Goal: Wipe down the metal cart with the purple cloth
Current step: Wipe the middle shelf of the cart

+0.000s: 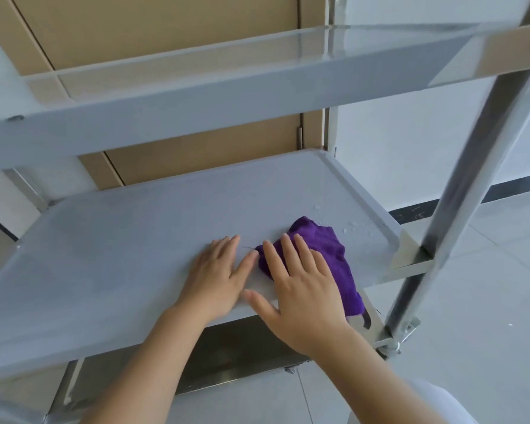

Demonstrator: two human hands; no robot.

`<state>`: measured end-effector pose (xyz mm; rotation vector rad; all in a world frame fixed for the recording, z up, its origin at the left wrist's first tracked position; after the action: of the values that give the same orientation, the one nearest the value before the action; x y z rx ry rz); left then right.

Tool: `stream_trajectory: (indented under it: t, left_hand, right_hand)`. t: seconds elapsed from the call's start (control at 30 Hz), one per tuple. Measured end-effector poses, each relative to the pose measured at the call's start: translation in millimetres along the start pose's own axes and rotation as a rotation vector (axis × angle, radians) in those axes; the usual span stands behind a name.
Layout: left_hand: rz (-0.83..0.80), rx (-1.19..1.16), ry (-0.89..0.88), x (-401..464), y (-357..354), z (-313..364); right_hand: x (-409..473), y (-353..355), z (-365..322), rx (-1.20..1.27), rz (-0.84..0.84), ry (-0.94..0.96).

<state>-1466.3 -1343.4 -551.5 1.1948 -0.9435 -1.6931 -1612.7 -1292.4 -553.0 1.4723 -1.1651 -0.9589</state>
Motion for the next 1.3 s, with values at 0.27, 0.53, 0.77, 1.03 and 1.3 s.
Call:
stream_trajectory:
  t: [0.27, 0.53, 0.77, 1.03, 1.3]
  left_hand:
    - [0.048, -0.055, -0.016, -4.9, 3.6, 5.0]
    - [0.024, 0.201, -0.390, -6.8, 28.3, 57.8]
    - [-0.194, 0.244, -0.502, 18.6, 10.6, 93.3]
    - [-0.073, 0.201, -0.246, 25.0, -7.4, 101.5]
    - [0.046, 0.153, -0.138, 54.8, -5.7, 111.6]
  right_hand:
    - [-0.9, 19.9, 54.2, 0.006, -0.047, 0.382]
    - [-20.5, 17.8, 57.1, 0.404, 0.415, 0.213]
    - [-31.4, -16.3, 53.0, 0.434, 0.502, -0.215]
    - [-14.4, -13.5, 57.0, 0.200, 0.455, -0.289]
    - [-3.0, -20.5, 58.8, 0.263, 0.392, -0.286]
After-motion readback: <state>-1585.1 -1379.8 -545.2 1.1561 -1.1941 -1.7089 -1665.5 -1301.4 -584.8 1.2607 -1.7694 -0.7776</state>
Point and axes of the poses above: each hand's wrist, its own x-axis towards the middle knuckle, its own y-axis out of the back of the hand, z = x × y, the point moved 1 cm from there along x, towards the middle knuckle, and after that the axes turned 13 degrees about -z, right-handed, at the moved point
